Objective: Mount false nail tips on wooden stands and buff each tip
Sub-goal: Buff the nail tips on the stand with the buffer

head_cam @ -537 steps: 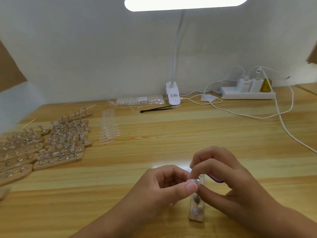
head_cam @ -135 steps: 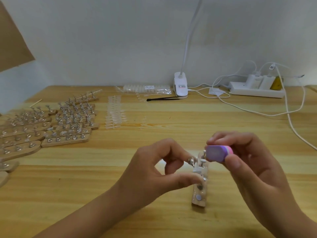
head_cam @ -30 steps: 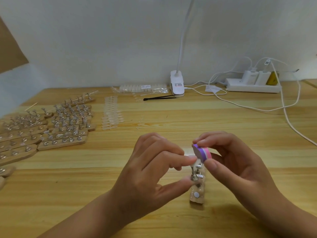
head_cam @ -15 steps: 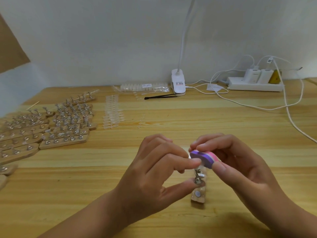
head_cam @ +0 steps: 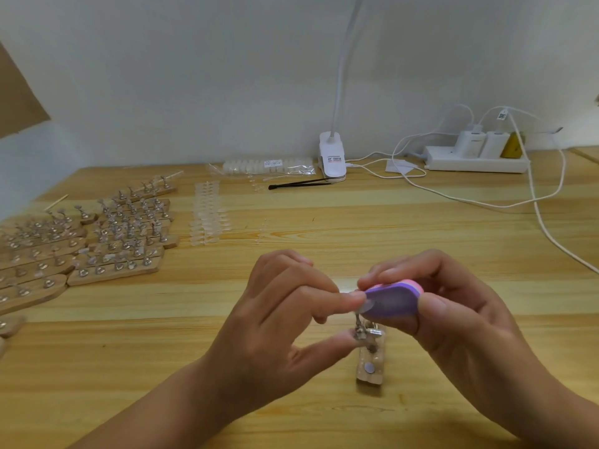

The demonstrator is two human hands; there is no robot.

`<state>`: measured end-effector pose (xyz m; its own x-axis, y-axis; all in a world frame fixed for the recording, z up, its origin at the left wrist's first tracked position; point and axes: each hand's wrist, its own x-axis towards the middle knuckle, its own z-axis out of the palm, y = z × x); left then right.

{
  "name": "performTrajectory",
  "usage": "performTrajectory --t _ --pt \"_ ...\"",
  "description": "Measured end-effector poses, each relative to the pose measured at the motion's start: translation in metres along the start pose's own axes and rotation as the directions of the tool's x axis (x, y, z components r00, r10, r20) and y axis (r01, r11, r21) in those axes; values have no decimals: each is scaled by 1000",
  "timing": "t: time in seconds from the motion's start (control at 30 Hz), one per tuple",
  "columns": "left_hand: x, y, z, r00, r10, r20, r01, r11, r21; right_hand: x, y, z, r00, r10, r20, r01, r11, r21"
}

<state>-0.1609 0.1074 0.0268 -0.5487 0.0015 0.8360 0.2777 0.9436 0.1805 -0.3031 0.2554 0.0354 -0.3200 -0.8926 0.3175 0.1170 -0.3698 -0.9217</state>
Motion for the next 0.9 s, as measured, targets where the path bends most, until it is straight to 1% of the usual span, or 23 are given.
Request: performTrajectory --t 0.07,0.13,0.23,0.3,0.43,0.5,0.6,0.77,0.9 --pt "0 -1 0 1000 3 -13 -3 1000 16 2 1 1 1000 2 -13 -2 1000 -22" --pt "0 -1 0 1000 -2 -15 3 1000 14 4 1 2 999 39 5 -39 999 -6" --pt "1 1 1 1000 -1 -21 1 1000 -15 7 1 2 985 152 82 -160 982 104" --pt "2 2 1 1000 14 -18 -14 1000 -21 7 1 1 974 187 127 -207 962 175" --pt "2 0 0 999 -11 -38 11 1000 1 8 1 -3 991 112 76 -124 973 196" --pt "4 3 2 999 -14 -39 14 1000 -14 8 3 -1 987 135 89 -149 973 176" --pt "5 7 5 1000 6 -28 -7 999 -37 7 7 0 969 185 162 -214 959 184" --pt "4 1 -2 999 13 -43 -11 999 44 7 4 -3 988 79 130 -112 957 267" --pt "5 4 1 998 45 -40 -42 998 53 7 5 3 987 99 125 -123 972 200"
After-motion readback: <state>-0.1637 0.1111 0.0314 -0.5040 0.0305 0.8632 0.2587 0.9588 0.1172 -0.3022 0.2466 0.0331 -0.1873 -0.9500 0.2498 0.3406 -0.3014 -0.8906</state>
